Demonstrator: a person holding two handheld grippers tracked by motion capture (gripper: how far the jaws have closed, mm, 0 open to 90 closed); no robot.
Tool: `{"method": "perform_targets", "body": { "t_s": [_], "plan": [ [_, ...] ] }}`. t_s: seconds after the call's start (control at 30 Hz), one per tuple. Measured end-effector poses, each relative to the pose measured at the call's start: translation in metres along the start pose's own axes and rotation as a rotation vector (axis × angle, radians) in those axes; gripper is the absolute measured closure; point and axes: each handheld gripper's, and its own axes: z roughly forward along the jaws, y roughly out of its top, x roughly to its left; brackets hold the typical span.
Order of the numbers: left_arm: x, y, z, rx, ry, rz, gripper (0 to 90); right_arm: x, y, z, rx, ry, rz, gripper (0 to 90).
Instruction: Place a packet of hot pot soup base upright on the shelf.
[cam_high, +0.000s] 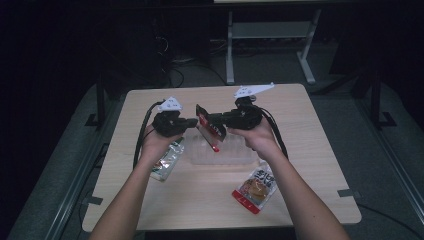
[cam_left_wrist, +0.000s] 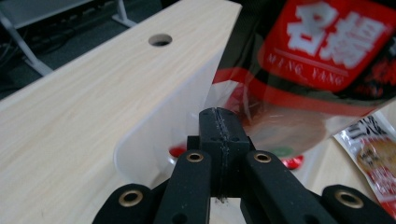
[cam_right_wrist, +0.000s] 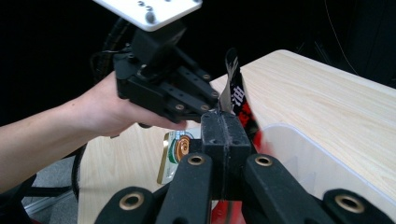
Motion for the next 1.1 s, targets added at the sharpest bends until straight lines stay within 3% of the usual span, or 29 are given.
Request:
{"method": "perform_targets", "body": {
  "t_s": [0.83,1.1],
  "plan": [
    [-0.008,0.017,0.036,-0.016,-0.058,0.005,89.9,-0.005,-0.009,0.005,-0.020,0.018,0.045,90.0],
    [-0.011,0.020,0.048,-0.004,-0.068,-0.003,89.9,-0.011,-0.013,-0.002,-0.023,0.000,0.061,90.0]
  ]
}}
